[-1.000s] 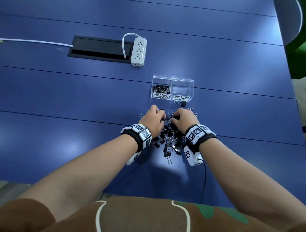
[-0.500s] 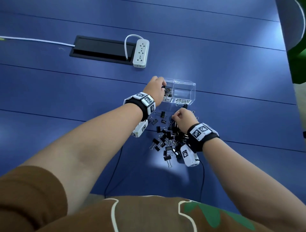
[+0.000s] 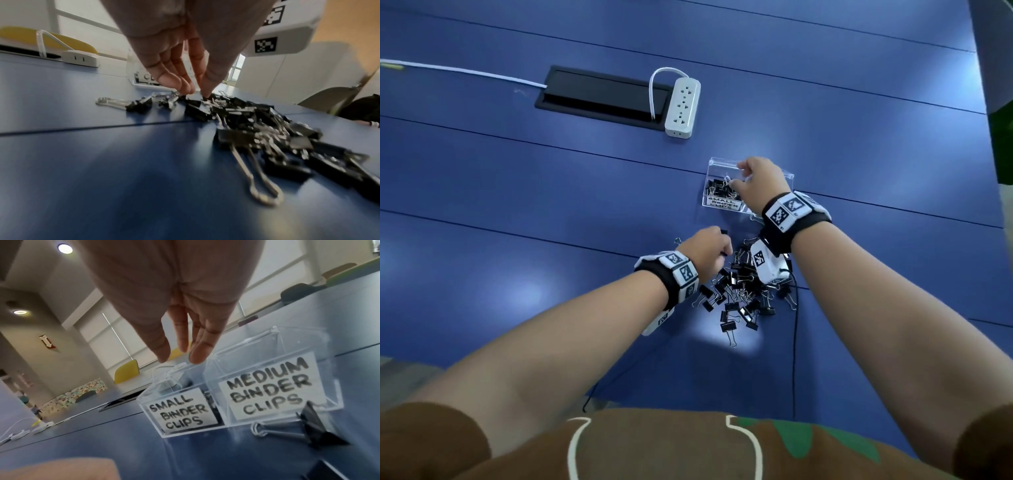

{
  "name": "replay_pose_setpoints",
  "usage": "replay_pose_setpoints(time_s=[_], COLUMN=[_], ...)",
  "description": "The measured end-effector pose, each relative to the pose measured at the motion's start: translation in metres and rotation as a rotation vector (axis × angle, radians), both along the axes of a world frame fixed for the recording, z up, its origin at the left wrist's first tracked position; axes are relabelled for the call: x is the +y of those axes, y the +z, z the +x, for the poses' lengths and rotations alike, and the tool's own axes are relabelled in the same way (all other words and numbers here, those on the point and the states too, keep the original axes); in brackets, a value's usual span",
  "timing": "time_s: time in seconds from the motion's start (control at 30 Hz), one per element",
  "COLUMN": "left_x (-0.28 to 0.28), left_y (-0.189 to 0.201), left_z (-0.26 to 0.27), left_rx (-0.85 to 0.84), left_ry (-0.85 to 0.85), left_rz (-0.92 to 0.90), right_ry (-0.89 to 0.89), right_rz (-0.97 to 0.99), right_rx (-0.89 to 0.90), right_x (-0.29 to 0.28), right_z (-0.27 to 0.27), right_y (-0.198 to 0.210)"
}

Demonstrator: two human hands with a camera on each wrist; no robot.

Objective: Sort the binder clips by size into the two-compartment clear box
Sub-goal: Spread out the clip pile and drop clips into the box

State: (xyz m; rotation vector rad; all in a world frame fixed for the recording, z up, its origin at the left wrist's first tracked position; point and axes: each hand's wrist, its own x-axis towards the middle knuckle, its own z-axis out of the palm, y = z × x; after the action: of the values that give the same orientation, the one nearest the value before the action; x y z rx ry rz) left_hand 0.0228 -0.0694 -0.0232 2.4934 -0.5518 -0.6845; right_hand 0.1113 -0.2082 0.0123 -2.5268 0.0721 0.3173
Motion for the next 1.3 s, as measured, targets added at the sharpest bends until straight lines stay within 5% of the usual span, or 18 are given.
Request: replay_pose_setpoints(time_s=[0.43,0.63,0.87,1.1,1.3], left_x=[-0.033,-0.03,-0.012,-0.009,-0.02], left_y=[-0.01,-0.009,-0.001,-0.007,-0.017], left_z=[-0.019,-0.02,-0.015,-0.006,-0.006], left_rx=[-0.022,-0.004,0.034,0.006,0.008], left_ry=[0.108,0.133,0.375,0.441,0.37], left_rz=[0.129,0.107,-0.135,-0.092,0.041], right_ry=[0.25,0.192,-0.163,-0.561,-0.753], right_rz=[-0.187,-0.152,0.143,0.679,0.853], right_rx=[0.21,0.174,0.122,0.173,0.172], right_x=[-0.024,-0.03,-0.047,-0.073,-0.089], right_z=[-0.083,-0.087,-0.091,-0.099,-0.1], right_y=[-0.039,-0.044,-0.039,-0.032,-0.033])
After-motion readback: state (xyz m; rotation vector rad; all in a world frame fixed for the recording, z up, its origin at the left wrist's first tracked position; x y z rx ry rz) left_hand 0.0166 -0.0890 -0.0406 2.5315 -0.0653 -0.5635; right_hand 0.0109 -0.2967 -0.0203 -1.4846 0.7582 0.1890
